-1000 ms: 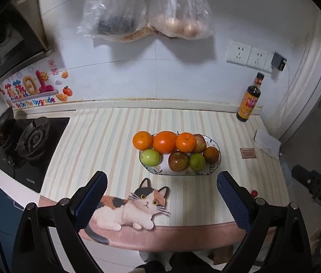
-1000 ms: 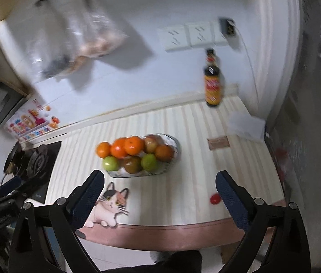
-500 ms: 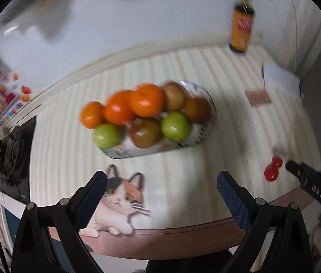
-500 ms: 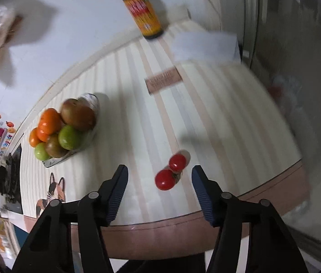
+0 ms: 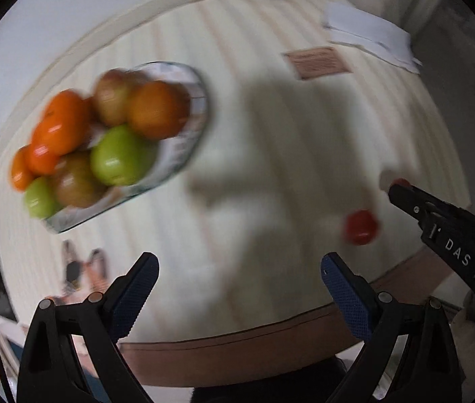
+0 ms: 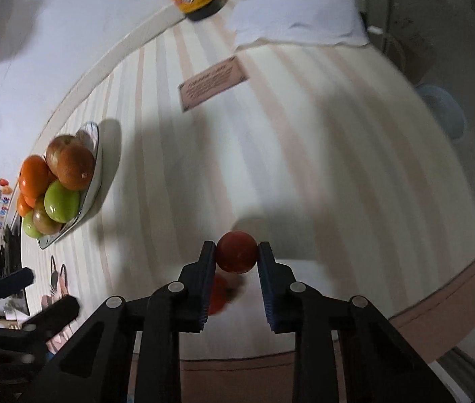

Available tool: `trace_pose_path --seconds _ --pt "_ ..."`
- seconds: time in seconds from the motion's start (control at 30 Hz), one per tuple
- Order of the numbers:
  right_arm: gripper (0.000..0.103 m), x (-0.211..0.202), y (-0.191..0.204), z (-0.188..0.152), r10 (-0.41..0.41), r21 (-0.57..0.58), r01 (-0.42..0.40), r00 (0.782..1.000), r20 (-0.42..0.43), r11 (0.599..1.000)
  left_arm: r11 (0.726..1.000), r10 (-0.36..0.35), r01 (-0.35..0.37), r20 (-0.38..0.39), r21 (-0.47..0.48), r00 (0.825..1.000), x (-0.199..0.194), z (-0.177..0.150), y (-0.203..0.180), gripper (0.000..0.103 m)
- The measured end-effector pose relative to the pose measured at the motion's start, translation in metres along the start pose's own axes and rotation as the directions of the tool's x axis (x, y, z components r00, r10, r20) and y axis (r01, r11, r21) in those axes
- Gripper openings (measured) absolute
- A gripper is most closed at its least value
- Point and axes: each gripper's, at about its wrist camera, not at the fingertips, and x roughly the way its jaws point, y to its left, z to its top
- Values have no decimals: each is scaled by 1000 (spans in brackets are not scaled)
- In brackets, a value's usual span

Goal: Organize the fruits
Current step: 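Grasp a red cherry tomato with the right tool while the left tool grasps the other, then lower both cherry tomatoes onto the plate and open both tools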

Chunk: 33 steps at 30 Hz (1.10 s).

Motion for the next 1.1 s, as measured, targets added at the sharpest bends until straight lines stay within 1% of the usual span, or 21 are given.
trace_pose_path --seconds 0.1,0.2,0.23,0.27,0.3,0.33,0.37,0.4,0.47,0.6,0.67,0.83,0.93,0.97,1.0,1.1 --pt "27 -10 -16 -2 -14 18 14 1000 8 1000 997 -52 53 -25 50 998 12 9 -27 99" --pt "27 -18 -32 -6 -39 18 38 999 7 999 992 -56 60 -46 113 997 26 15 -52 99" --pt "27 -19 -36 -7 -46 17 46 999 6 999 990 -60 67 -54 127 997 30 16 -58 95" --pt "27 -19 -40 -8 -54 18 54 999 1 998 987 -70 78 -62 139 996 35 18 -65 89" --pt "27 -19 -46 -9 -57 27 57 998 -4 998 985 -78 87 -67 146 995 39 19 -70 88" --pt "27 -19 -50 -11 -62 34 62 998 -8 997 984 -83 92 -68 152 994 42 20 -73 83" --pt "27 -19 -55 -12 -65 38 65 998 -9 997 983 -90 99 -68 157 994 44 20 -77 74" --pt "27 -19 -57 -13 -71 39 71 997 -9 997 981 -99 109 -72 161 992 47 21 -80 69" --pt "27 -20 -60 -13 -78 36 79 997 -7 996 978 -103 117 -87 170 991 53 21 -86 51" --pt "28 -18 -62 -14 -85 25 85 996 -8 996 976 -102 111 -56 186 993 51 20 -91 40" --pt "28 -17 -63 -14 -88 18 88 996 -11 996 977 -109 117 -55 180 993 50 21 -89 29" --pt "28 -14 -59 -13 -96 2 96 995 -4 995 980 -120 127 -51 153 991 46 21 -77 29" --pt "28 -15 -57 -13 -97 1 97 995 0 995 982 -140 143 -28 123 990 40 18 -65 29" --pt "28 -15 -57 -13 -95 1 95 995 0 995 982 -150 151 -23 111 988 36 19 -59 29" --pt "28 -16 -55 -13 -91 0 91 996 4 996 982 -160 161 -18 96 987 28 19 -39 29" --pt "28 -21 -48 -13 -72 -9 72 997 9 997 981 -189 188 4 46 982 17 15 -13 29"
